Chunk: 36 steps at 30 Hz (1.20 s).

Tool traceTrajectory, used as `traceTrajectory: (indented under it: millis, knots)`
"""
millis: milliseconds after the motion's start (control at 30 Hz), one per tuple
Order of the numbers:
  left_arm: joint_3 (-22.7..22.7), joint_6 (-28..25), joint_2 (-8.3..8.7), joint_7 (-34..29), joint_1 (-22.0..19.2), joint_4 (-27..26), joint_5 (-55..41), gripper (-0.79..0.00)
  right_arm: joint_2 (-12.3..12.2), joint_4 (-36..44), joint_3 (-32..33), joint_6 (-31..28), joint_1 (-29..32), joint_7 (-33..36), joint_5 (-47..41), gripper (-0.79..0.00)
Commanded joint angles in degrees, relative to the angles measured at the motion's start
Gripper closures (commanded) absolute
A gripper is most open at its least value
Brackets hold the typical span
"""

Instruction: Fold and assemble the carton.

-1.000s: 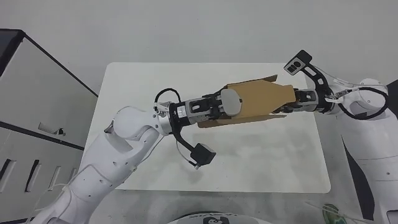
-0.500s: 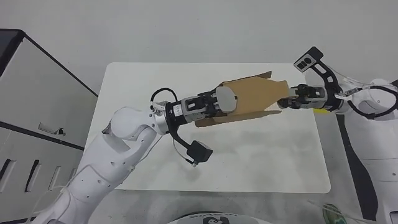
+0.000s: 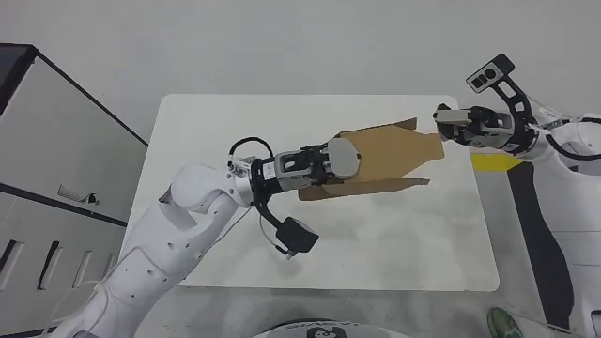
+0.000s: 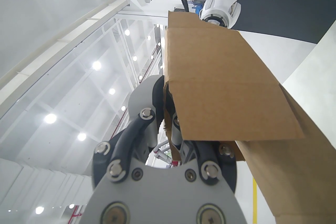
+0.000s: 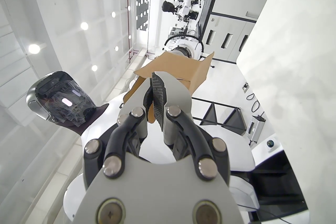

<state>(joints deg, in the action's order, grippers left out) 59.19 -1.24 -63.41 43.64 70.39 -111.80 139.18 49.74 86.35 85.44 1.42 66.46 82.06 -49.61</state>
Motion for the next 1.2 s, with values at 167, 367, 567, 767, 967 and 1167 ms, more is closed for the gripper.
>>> traceTrajectory:
  millis: [167,367,567,767,967,1167]
  knots:
    - [-0.69,-0.6,-0.02,0.72,-0.19,-0.38,0.48,0.0,0.3,2.28,-1.12,0.53,0.08,-2.27,-0.69,0.0]
    - [-1.16,-1.22,-0.04,0.87,-0.57,-0.59,1.12,0.0,0.68,2.12,-3.14,0.79,-2.33,-2.11,-0.44,0.0]
    - [-1.01,-2.09,0.04,0.15,-0.32,-1.04,1.45,0.0,1.08,2.27,-5.25,0.51,-3.84,0.09,-1.07,0.0]
    - [-0.9,-2.75,0.13,-0.1,-0.13,-1.51,1.61,0.0,1.2,2.79,-6.16,0.81,-3.8,1.12,-0.58,0.0]
    - [-0.91,-3.45,0.15,-0.8,-0.03,-1.71,1.44,0.0,1.2,3.97,-6.46,1.49,-3.42,1.83,-0.19,0.0]
    - [-0.73,-3.41,0.17,-1.74,0.23,-1.89,1.39,0.0,1.18,4.99,-6.88,2.26,-2.88,2.1,0.67,0.0]
